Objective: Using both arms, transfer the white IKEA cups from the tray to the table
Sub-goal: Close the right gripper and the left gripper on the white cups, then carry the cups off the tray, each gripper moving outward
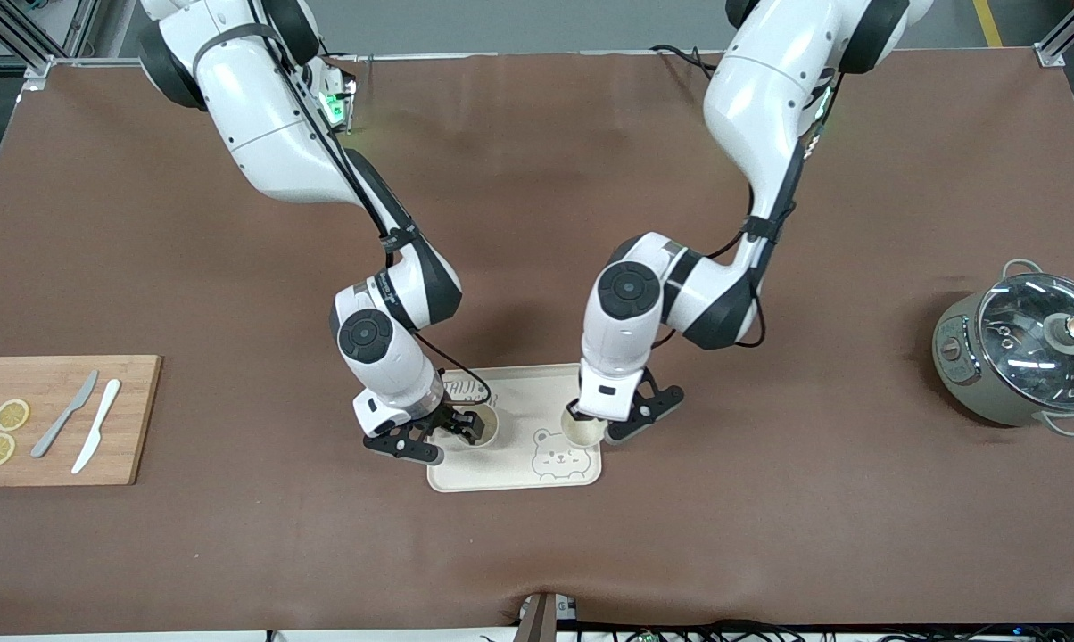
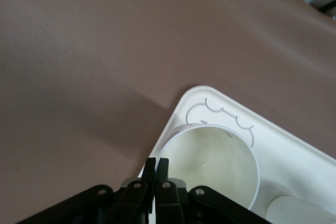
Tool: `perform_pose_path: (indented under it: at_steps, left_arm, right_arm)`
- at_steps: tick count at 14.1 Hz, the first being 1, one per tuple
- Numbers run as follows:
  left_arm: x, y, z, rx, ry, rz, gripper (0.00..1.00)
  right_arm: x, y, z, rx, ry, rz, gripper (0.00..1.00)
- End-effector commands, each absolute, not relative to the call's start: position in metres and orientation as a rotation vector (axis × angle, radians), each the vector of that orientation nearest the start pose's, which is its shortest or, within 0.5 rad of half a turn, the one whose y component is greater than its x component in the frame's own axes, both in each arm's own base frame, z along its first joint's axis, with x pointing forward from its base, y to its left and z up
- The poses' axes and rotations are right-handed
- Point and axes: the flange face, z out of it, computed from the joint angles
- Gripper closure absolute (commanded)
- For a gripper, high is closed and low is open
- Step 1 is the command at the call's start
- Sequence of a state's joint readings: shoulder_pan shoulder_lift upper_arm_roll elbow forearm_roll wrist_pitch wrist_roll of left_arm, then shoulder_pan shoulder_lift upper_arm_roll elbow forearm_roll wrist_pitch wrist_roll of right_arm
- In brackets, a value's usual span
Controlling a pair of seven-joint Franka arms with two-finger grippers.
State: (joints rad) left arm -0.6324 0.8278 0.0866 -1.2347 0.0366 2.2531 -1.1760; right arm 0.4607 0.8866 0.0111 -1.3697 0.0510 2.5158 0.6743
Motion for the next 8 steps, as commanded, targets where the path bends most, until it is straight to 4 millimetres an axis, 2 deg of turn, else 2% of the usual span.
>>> perform_pose_path:
  at_steps: [1,3,4,8]
  left_arm:
    - [0.663,-0.389,0.308,-3.07,-0.919,-0.303,1.0]
    - [0.674,-0.367,0.317,-3.073,-0.905,-0.306,1.0]
    - [0.677,-0.357,0.315,-3.058,-0.904,-0.283,1.0]
    - [0.694,-0.317,0.314,-3.032,-0.914,-0.26,1.0]
  right_arm:
    - [0.682,0.342,0.207,-2.93,0.378,-0.304,0.76]
    - [0.682,0.342,0.205,-2.932,0.378,-0.3,0.91]
    - [0.681,0.343,0.203,-2.933,0.376,-0.298,0.97]
    - [0.677,0.349,0.199,-2.939,0.361,-0.296,1.0]
